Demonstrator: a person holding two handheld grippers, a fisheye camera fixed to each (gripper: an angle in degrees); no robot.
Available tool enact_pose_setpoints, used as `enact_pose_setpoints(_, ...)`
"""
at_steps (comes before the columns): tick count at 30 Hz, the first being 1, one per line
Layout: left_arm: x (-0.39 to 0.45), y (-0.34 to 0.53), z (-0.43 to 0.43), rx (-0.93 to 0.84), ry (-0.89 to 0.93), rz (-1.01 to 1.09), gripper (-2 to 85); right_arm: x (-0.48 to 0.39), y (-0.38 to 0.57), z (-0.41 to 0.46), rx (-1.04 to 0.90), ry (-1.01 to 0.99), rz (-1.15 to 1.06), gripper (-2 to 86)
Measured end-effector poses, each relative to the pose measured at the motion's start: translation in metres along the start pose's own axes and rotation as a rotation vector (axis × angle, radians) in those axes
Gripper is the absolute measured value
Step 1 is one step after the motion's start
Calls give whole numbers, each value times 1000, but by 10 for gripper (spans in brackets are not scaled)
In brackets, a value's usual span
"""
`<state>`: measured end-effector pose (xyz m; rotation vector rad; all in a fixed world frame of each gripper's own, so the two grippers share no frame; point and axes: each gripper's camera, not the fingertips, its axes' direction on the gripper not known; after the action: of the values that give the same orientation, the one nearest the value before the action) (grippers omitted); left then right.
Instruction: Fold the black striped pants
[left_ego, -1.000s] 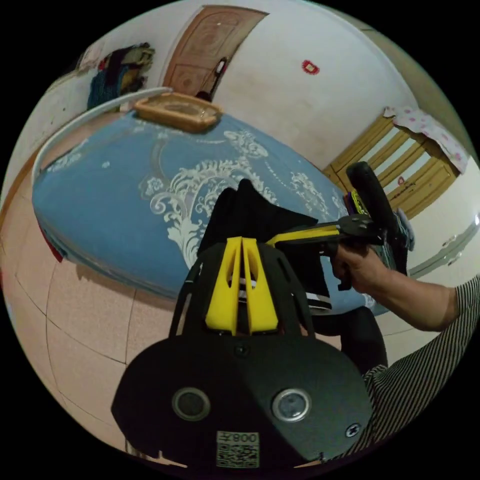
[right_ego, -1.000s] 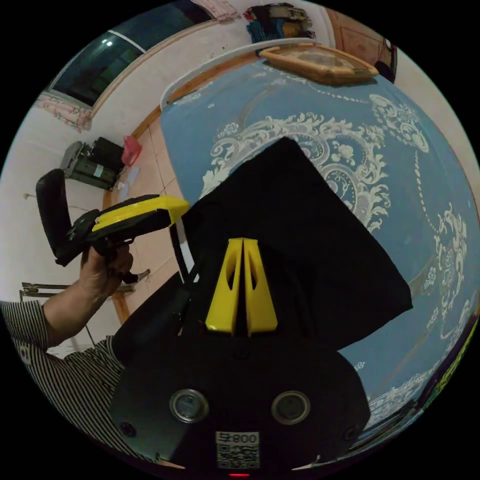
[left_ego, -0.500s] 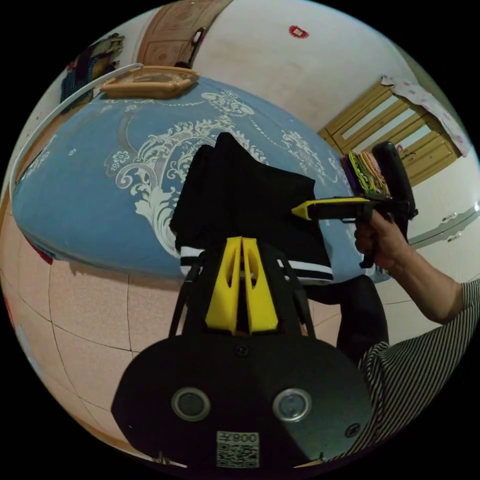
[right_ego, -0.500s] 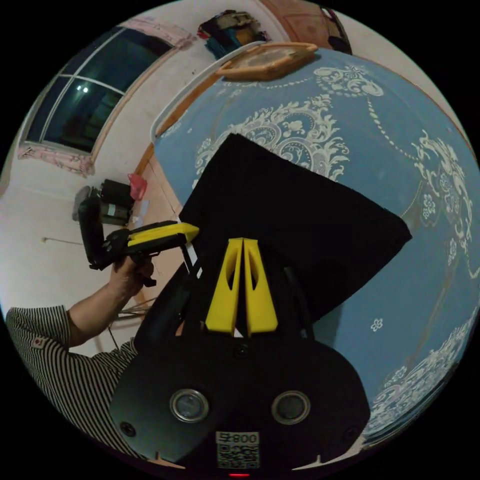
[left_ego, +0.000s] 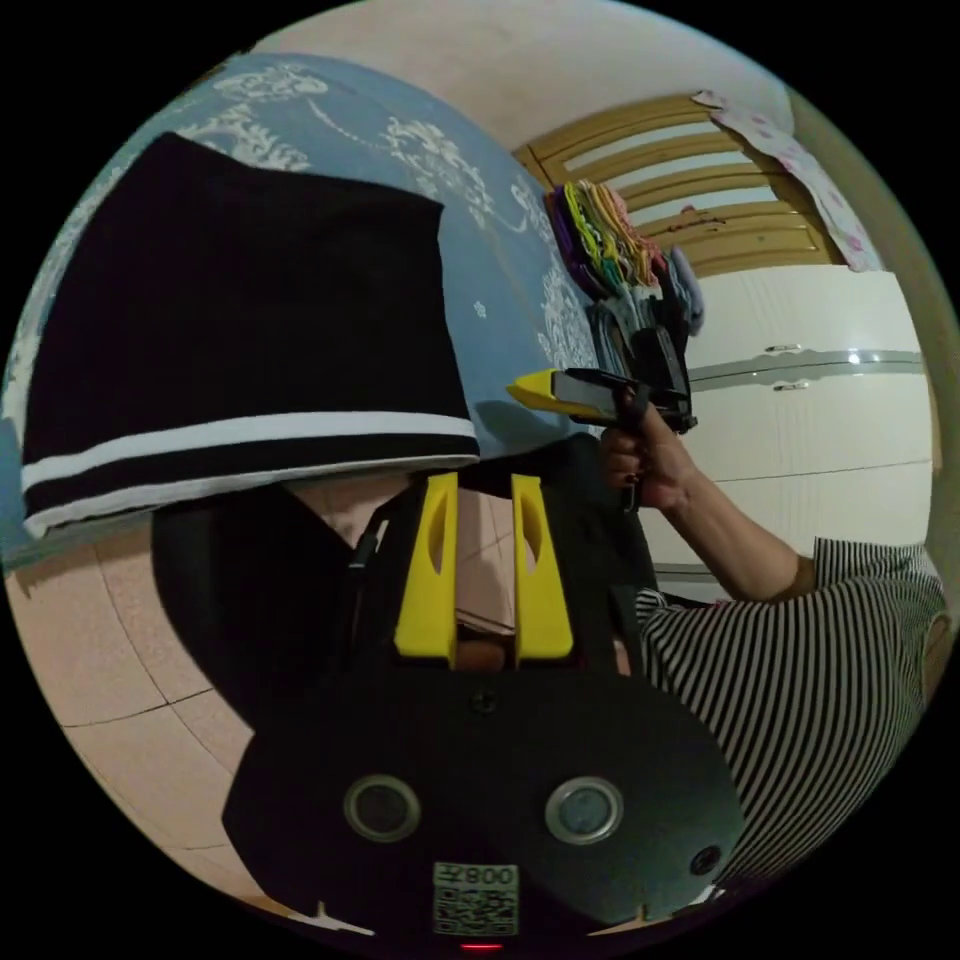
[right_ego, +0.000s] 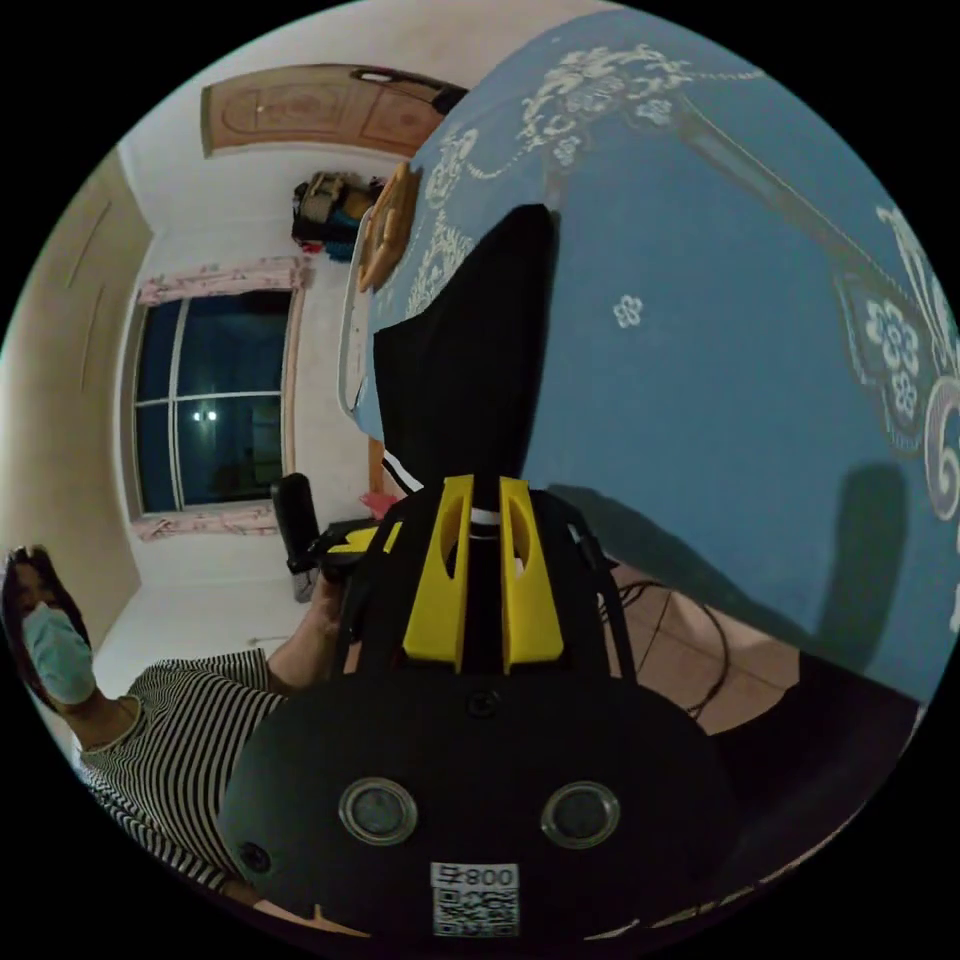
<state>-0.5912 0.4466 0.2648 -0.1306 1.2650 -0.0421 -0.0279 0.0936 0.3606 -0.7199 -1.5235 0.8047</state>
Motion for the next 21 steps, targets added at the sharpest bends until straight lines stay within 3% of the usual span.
enact_pose_setpoints(7,-21,-16,30,31,62,-129,42,55,19,-27,-25,-147,92,90)
enact_pose_setpoints(21,-25,-10,27,115,47,-37,20,118,43,-72,-19,-349,170,107)
